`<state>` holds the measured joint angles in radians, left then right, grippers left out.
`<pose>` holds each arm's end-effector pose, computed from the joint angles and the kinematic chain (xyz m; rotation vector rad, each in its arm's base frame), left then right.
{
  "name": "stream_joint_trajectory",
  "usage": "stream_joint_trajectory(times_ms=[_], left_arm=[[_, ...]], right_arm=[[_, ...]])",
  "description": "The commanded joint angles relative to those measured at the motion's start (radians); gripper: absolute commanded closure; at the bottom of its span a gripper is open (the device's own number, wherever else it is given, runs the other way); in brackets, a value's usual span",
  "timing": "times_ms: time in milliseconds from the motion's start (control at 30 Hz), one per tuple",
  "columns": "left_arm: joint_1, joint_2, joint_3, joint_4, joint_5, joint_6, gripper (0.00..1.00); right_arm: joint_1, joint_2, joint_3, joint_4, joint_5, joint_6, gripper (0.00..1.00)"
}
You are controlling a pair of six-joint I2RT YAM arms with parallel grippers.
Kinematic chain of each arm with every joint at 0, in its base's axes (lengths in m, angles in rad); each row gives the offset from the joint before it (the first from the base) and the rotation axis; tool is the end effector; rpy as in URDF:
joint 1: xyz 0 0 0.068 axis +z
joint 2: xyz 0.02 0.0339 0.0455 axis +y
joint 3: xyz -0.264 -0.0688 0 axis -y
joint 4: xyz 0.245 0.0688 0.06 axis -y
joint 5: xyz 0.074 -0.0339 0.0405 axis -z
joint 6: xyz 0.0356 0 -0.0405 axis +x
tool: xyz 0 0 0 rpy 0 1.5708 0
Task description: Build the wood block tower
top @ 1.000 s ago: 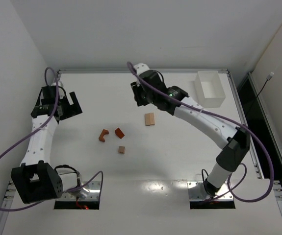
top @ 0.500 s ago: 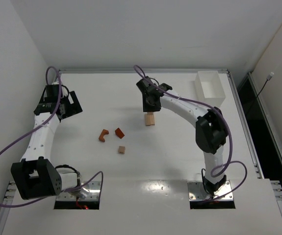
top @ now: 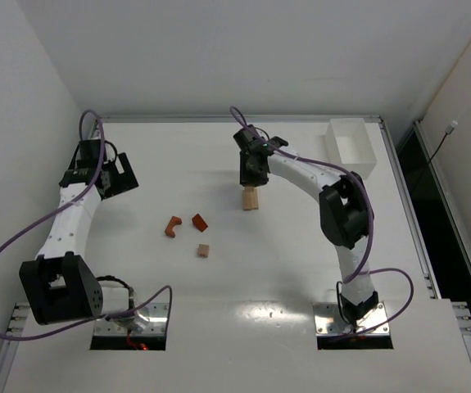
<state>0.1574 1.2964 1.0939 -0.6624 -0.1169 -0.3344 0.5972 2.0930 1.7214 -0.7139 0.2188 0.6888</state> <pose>0.2675 0.0467 0.2939 -0.6418 2.3424 0.0625 0.3785 0.2481 0.2131 0.1912 2.6148 0.1586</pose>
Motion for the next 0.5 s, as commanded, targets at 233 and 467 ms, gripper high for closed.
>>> stream_joint_trajectory(times_ms=[233,467], left_arm=[[-0.007,0.038,0.066,0.026,0.009,-0.005,0.11],[-0.007,0.057,0.075,0.026,0.010,-0.005,0.11]], right_arm=[[-0.016,0.039,0.055,0.053,-0.041,-0.015,1.00],[-0.016,0.068,0.055,0.053,-0.041,-0.026,1.00]])
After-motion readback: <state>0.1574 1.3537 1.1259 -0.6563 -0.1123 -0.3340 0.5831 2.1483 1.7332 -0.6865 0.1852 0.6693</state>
